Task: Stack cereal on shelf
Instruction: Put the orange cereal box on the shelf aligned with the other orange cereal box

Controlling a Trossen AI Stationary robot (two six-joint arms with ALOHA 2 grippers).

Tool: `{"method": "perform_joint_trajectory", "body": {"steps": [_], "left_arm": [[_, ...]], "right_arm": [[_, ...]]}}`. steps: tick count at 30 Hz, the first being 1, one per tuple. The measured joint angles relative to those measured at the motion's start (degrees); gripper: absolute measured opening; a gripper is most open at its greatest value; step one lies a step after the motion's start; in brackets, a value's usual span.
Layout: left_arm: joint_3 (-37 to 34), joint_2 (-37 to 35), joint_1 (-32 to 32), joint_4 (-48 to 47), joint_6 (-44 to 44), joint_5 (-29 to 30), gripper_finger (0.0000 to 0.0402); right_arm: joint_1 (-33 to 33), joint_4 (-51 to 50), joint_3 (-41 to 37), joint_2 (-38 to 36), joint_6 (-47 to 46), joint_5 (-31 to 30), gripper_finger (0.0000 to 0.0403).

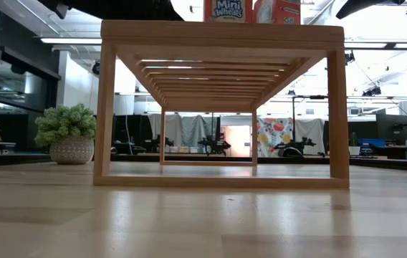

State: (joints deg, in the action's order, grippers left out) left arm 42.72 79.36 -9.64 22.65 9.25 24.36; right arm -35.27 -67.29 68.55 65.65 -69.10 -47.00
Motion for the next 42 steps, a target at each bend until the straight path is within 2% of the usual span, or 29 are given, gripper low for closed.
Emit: {"method": "perform_joint_trajectory", "body": {"steps": [9, 19, 24, 27, 30, 32, 36, 38, 41, 42], "left_arm": [[0.1, 3.7, -1.4, 2.2, 2.5, 0.2, 0.0000], [7.1, 11.4, -3.4, 0.9, 4.1, -1.3, 0.0000], [9.1, 11.7, -4.8, -1.9, 4.2, 0.0, 0.0000], [9.1, 11.0, -5.6, -2.2, 4.2, 1.9, 0.0000], [9.1, 10.2, -5.8, -2.7, 4.2, 3.1, 0.0000], [9.1, 9.7, -5.8, -3.6, 4.2, 3.3, 0.0000], [9.1, 9.6, -5.8, -3.9, 3.9, 3.5, 0.0000], [9.1, 9.6, -5.8, -4.3, 3.7, 3.5, 0.0000], [9.1, 9.7, -5.8, -5.6, 4.0, 3.5, 0.0000], [9.1, 9.7, -5.8, -5.4, 4.0, 3.5, 0.0000]], "right_arm": [[0.0, 0.6, 0.0, 0.0, 0.1, -0.9, 0.0255], [0.0, 0.7, 0.0, 0.0, 0.7, -0.9, 0.0255], [0.0, 0.7, 0.0, 0.0, -0.1, -0.9, 0.0255], [0.1, 0.0, 0.0, 0.3, -4.4, 0.0, 0.0255], [1.2, -4.8, 0.0, 2.0, -7.5, 3.4, 0.0252], [1.6, -8.9, 0.0, 4.0, -9.2, 2.7, 0.0244], [1.5, -9.3, -0.1, 8.6, -7.3, -2.0, 0.0193], [1.5, -9.3, -0.1, 10.2, -4.5, -2.3, 0.0141], [0.3, -10.8, -0.1, 11.7, -4.2, -2.3, 0.0039], [-0.2, -10.9, -0.1, 12.0, -4.1, -2.5, 0.0020]]}}
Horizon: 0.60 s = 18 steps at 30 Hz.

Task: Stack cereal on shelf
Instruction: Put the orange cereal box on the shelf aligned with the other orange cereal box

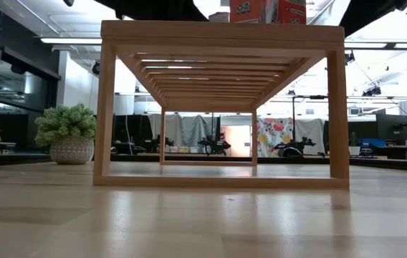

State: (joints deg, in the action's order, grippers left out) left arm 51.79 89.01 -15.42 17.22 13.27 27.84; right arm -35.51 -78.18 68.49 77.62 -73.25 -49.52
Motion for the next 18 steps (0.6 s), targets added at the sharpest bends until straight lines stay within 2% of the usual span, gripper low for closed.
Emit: {"method": "perform_joint_trajectory", "body": {"steps": [3, 9, 18], "left_arm": [[0.0, 0.0, 0.0, 0.6, 0.0, 0.0, 0.0000], [0.0, 0.3, 0.5, 0.7, 1.7, 0.0, 0.0000], [0.0, 0.3, 0.5, 0.8, 3.2, 0.0, 0.0000]], "right_arm": [[-1.6, 0.3, 0.0, 0.8, -0.3, -0.2, 0.0023], [-2.1, 1.1, 0.0, 3.8, -0.2, -7.6, 0.0006], [2.4, 4.6, 0.0, 7.9, 4.0, -7.7, 0.0001]]}}
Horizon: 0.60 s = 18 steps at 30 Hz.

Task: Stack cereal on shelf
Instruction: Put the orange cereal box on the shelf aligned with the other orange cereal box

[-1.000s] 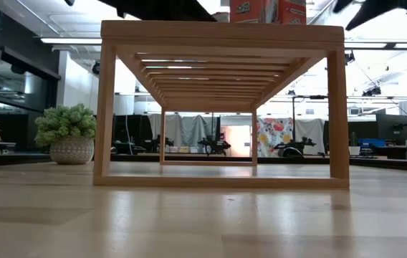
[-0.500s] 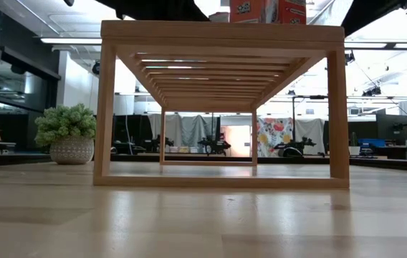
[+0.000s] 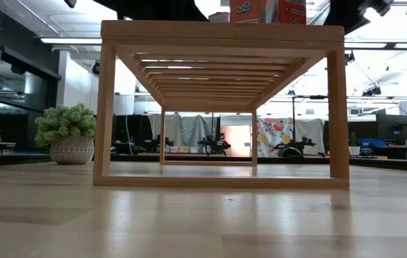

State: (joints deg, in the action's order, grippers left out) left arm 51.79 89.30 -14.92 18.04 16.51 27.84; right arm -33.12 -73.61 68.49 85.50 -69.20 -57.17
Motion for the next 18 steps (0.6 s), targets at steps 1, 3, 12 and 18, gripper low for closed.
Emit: {"method": "perform_joint_trajectory", "body": {"steps": [1, 3, 12, 18], "left_arm": [[0.0, 0.0, 0.0, 0.0, 0.5, 0.0, 0.0000], [0.0, 0.0, 0.0, 0.3, 1.6, 0.0, 0.0000], [0.0, 0.1, 0.0, 0.5, 2.8, 0.0, 0.0000], [0.0, 0.2, -0.8, 1.7, 3.0, -0.1, 0.0000]], "right_arm": [[0.5, 1.2, 0.0, 0.2, 1.0, 0.2, 0.0001], [1.4, 4.0, 0.0, 0.3, 3.9, 0.2, 0.0000], [3.6, 17.3, 0.0, 0.3, 16.7, 4.8, 0.0000], [3.5, 23.0, 0.0, 0.3, 21.8, 6.9, 0.0000]]}}
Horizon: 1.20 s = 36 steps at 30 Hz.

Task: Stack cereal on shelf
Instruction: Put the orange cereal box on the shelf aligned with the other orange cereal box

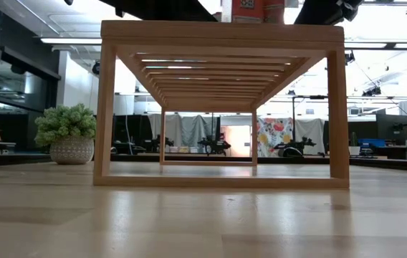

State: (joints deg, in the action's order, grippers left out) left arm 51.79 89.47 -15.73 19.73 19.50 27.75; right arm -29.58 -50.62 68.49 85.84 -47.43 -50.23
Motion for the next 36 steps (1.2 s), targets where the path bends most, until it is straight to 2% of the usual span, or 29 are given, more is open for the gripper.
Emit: {"method": "perform_joint_trajectory", "body": {"steps": [8, 16, 21, 27, 31, 36], "left_arm": [[0.0, 0.0, 0.8, 0.3, -2.5, 1.4, 0.0000], [0.0, 0.0, 2.7, -0.5, -4.2, 1.4, 0.0000], [0.0, 0.0, 2.5, -0.2, -5.1, 1.4, 0.0000], [0.0, 0.0, 2.9, 1.6, -5.2, 3.4, 0.0000], [0.0, 0.0, 3.0, 1.6, -5.4, 3.7, 0.0000], [0.0, 0.0, 3.0, 1.6, -6.6, 3.7, 0.0000]], "right_arm": [[0.0, -0.8, 0.0, 0.0, 1.4, 1.6, 0.0000], [-0.4, -1.0, 0.0, -1.2, 5.6, 12.7, 0.0000], [-3.0, 1.0, 0.0, -2.8, 6.9, 16.3, 0.0000], [-5.5, 14.7, 0.0, -2.0, 13.6, 12.8, 0.0000], [-4.9, 25.1, 0.0, -0.4, 16.4, 6.9, 0.0000], [-3.3, 32.8, 0.0, 3.0, 20.0, 3.0, 0.0000]]}}
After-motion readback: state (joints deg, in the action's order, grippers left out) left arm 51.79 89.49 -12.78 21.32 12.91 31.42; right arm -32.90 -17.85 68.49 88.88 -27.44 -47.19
